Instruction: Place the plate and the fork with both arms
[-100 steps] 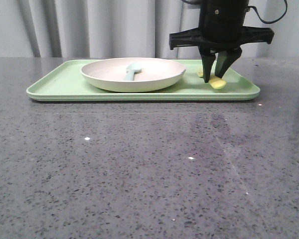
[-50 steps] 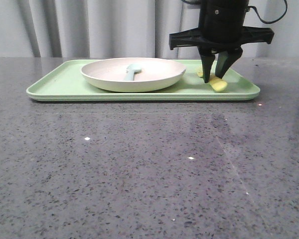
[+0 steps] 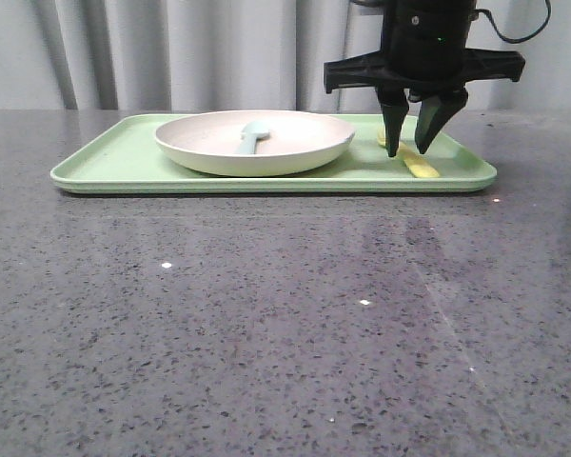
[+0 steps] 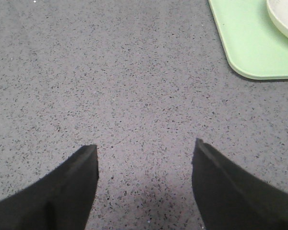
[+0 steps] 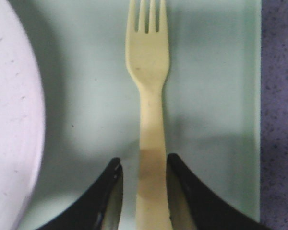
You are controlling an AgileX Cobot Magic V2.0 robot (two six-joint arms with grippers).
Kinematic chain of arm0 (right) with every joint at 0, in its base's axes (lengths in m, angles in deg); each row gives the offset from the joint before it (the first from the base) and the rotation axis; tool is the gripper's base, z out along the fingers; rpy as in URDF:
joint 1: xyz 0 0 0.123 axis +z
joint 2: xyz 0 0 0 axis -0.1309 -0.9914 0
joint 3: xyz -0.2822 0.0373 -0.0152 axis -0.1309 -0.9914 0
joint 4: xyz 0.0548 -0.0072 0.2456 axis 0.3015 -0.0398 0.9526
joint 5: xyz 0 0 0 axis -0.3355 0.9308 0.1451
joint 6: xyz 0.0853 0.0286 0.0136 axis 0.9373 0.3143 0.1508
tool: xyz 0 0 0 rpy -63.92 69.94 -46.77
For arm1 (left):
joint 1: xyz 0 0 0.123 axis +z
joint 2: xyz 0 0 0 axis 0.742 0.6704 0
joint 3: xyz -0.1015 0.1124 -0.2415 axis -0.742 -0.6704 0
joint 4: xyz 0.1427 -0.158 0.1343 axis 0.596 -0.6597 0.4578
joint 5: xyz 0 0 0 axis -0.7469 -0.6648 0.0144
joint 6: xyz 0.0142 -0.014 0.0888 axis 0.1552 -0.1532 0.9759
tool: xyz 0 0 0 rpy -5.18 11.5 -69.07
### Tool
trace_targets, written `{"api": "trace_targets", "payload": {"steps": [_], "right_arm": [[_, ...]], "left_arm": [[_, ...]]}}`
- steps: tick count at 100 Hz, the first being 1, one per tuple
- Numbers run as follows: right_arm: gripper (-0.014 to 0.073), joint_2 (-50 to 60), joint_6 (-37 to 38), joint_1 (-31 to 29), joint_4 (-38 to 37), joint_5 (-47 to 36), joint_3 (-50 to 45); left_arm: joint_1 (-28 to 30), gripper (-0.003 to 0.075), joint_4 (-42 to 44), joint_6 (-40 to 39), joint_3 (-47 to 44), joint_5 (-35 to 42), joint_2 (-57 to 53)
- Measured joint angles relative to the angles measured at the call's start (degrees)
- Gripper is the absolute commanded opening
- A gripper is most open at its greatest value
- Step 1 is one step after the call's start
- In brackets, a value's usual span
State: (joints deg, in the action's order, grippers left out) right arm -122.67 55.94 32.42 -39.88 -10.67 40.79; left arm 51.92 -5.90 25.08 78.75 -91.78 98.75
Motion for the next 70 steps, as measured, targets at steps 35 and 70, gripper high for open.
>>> {"api": "trace_targets", "payload": {"steps": [35,70], "right_arm": [[0.0249,11.5,-0.3,0.0,-8.0,1.7,-0.1],[0.0246,26.0,-0.3,-1.0,-13.0,1.2,-8.1]], "left_arm": [[0.0,0.0420,0.0,0.0,0.0,0.0,0.0],[0.0,0.0420,0.0,0.0,0.0,0.0,0.0]]}}
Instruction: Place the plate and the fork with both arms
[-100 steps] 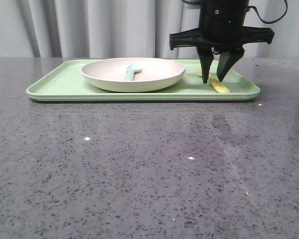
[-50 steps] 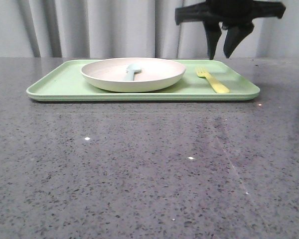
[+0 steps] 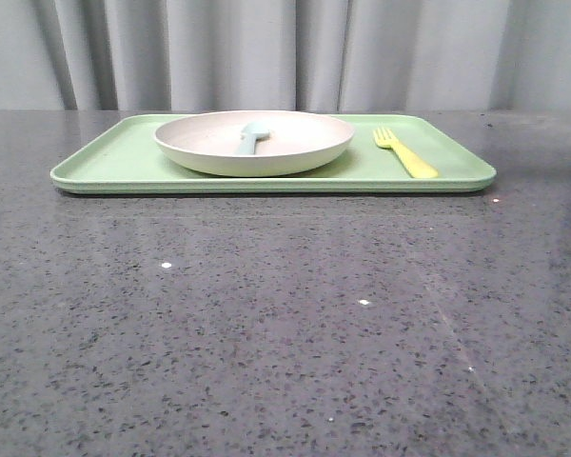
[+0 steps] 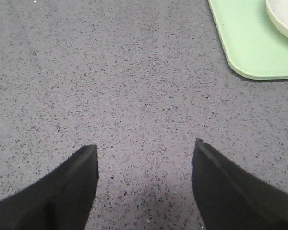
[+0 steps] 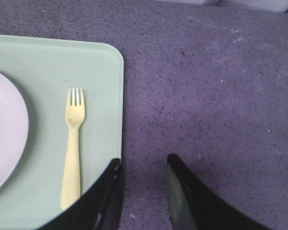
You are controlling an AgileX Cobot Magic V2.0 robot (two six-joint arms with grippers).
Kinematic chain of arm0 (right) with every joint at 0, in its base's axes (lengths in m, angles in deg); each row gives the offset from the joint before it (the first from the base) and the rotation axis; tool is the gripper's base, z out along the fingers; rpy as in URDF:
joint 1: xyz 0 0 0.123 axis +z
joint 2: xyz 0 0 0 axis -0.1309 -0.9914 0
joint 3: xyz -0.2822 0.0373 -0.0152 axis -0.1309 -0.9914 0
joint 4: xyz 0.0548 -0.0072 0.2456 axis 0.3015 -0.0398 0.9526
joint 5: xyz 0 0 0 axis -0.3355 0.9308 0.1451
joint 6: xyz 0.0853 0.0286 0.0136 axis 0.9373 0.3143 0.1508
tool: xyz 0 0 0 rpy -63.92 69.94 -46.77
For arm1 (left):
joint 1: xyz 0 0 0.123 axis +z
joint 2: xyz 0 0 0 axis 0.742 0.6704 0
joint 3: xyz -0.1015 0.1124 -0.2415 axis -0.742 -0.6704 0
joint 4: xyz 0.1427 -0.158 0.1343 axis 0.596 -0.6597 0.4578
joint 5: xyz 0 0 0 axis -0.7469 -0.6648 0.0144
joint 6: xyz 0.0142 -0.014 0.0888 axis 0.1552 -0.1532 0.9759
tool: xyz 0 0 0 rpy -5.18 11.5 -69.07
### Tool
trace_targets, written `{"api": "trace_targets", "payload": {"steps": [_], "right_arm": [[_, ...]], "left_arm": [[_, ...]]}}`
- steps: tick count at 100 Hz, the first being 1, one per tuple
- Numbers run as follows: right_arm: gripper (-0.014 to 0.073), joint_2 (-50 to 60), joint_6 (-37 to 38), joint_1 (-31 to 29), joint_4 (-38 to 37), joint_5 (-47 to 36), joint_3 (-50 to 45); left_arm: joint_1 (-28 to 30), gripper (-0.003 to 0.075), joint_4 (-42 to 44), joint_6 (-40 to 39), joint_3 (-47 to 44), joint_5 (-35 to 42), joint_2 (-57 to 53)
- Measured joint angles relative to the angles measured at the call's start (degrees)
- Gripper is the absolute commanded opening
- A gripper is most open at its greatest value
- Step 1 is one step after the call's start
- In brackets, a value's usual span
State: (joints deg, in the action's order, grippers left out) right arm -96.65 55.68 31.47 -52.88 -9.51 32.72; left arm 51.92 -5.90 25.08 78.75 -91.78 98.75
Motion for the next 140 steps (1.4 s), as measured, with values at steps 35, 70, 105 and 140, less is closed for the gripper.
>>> {"api": "trace_targets", "payload": {"steps": [35,70,105,140], "right_arm": [[0.0246,18.3,0.0,-8.4,-0.1,-4.9,-22.0],[0.0246,37.3,-0.5,-12.9,-0.2,-5.2,-37.7],[0.0246,50.4,-10.9,-12.9,8.5,-2.0,-46.1],[0.0246,52.4,-12.9,-12.9,10.4,-1.6,-46.7]], "left_arm": [[0.0,0.0420,0.0,0.0,0.0,0.0,0.0],[0.0,0.0420,-0.2,0.0,0.0,0.0,0.0],[0.0,0.0420,-0.3,0.0,0.0,0.0,0.0],[0.0,0.0420,-0.3,0.0,0.0,0.0,0.0]]}}
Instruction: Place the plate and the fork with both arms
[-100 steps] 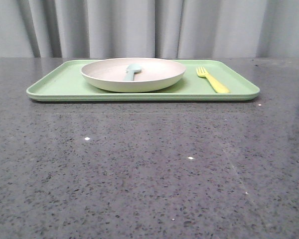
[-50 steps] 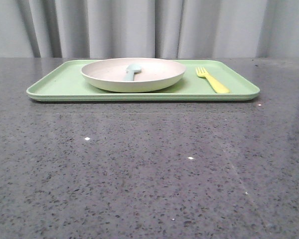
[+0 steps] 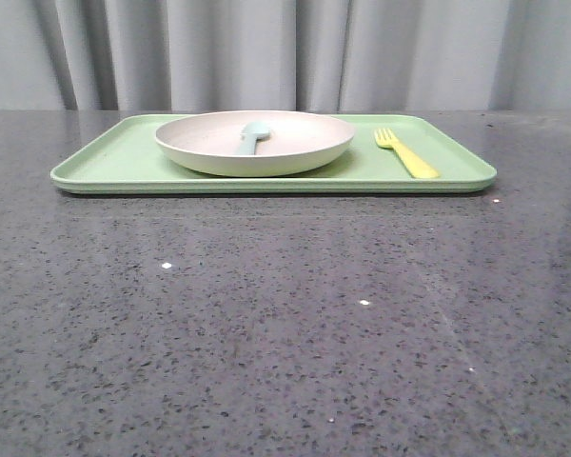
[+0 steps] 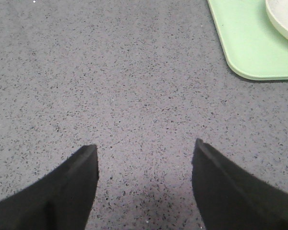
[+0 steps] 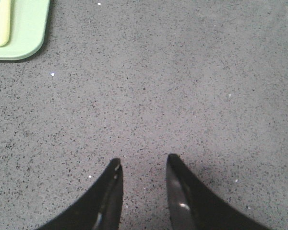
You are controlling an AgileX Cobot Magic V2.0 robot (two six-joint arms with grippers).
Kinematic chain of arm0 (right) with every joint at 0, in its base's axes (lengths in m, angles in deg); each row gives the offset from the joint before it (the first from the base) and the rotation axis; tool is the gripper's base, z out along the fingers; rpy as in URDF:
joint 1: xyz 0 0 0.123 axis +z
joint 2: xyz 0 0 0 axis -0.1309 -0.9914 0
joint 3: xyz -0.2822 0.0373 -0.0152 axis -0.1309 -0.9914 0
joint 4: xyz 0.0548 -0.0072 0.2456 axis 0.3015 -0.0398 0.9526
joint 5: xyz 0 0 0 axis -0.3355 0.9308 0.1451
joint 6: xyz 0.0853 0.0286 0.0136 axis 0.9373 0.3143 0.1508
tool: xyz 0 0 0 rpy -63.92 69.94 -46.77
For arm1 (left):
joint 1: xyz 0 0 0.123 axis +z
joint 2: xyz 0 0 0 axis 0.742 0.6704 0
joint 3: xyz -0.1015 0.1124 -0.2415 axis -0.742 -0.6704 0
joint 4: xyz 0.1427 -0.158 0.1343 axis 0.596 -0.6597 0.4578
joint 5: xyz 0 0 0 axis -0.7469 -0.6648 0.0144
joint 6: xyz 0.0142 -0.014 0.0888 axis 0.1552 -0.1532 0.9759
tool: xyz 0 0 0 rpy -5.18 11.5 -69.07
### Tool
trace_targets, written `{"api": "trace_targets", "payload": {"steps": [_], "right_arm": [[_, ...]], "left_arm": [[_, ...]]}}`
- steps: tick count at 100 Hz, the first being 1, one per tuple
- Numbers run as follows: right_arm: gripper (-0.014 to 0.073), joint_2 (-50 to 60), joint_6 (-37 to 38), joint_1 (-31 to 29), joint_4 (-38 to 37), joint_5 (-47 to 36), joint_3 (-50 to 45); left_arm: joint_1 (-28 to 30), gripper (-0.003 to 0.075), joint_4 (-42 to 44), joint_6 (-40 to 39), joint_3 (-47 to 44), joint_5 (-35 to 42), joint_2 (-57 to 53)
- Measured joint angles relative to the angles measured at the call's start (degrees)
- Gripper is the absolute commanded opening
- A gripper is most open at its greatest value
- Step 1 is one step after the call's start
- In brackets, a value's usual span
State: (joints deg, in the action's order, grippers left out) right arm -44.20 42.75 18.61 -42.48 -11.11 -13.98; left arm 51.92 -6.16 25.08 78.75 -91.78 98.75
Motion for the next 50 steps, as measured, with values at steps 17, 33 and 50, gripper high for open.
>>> {"api": "trace_targets", "payload": {"steps": [17,33,50], "right_arm": [[0.0158,0.0,0.0,0.0,0.1,0.1,0.0],[-0.0060,0.0,0.0,0.0,0.1,0.1,0.0],[-0.0120,0.0,0.0,0.0,0.1,0.1,0.0]], "left_arm": [[0.0,0.0420,0.0,0.0,0.0,0.0,0.0],[0.0,0.0377,0.0,0.0,0.0,0.0,0.0],[0.0,0.0135,0.0,0.0,0.0,0.0,0.0]]}}
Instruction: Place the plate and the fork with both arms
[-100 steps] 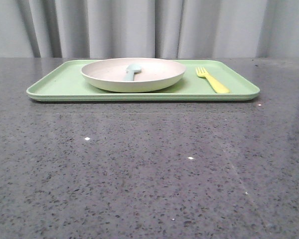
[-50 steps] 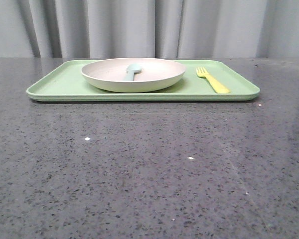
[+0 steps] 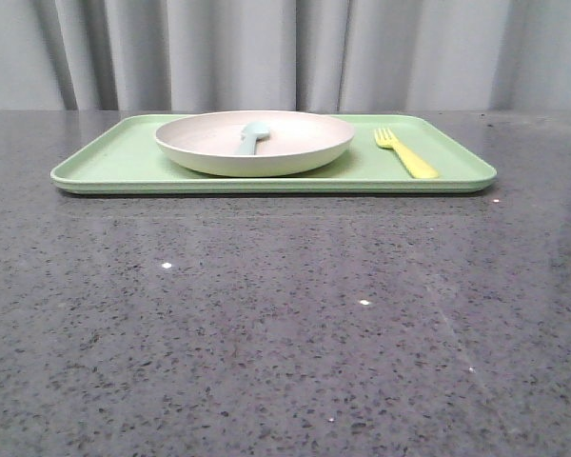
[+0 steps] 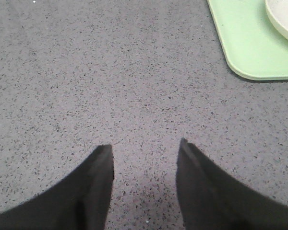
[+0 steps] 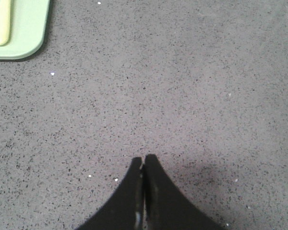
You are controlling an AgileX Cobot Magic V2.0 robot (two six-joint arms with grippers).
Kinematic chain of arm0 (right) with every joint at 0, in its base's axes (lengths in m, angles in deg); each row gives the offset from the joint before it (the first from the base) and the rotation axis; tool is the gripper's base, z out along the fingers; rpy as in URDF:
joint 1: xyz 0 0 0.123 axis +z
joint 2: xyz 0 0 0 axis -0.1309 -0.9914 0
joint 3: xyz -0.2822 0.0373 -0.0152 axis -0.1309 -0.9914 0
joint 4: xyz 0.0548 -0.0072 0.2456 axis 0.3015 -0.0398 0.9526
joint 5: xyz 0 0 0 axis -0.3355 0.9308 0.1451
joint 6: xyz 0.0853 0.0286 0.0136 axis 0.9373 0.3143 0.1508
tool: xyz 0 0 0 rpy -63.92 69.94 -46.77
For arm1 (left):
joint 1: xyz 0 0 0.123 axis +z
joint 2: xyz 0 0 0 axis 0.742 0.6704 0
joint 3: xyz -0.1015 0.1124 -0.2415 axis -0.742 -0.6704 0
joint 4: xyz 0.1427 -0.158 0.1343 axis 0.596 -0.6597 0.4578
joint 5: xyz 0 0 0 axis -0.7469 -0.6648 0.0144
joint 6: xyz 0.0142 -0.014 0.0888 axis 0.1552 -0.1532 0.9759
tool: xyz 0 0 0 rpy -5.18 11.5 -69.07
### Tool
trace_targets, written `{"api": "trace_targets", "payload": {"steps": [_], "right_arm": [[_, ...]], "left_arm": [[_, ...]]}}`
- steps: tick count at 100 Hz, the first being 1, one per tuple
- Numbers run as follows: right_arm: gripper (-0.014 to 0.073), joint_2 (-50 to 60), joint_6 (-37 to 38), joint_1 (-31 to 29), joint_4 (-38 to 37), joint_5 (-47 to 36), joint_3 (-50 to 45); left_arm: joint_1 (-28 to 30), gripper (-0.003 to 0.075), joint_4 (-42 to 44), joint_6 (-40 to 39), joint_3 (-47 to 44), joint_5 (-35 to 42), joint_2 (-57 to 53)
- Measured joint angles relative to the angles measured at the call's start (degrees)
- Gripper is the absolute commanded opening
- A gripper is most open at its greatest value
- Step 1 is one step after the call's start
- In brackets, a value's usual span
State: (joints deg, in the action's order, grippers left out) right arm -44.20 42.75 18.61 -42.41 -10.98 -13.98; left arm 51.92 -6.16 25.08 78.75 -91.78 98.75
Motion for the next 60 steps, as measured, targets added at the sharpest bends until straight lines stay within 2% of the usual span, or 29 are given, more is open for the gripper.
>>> {"api": "trace_targets", "payload": {"steps": [4,5,10,60], "right_arm": [[-0.0120,0.0,0.0,0.0,0.0,0.0,0.0],[-0.0120,0.0,0.0,0.0,0.0,0.0,0.0],[-0.0120,0.0,0.0,0.0,0.0,0.0,0.0],[-0.0120,0.0,0.0,0.0,0.0,0.0,0.0]], "left_arm": [[0.0,0.0076,0.0,0.0,0.0,0.0,0.0],[0.0,0.0041,0.0,0.0,0.0,0.0,0.0],[0.0,-0.0020,0.0,0.0,0.0,0.0,0.0],[0.0,-0.0020,0.0,0.0,0.0,0.0,0.0]]}}
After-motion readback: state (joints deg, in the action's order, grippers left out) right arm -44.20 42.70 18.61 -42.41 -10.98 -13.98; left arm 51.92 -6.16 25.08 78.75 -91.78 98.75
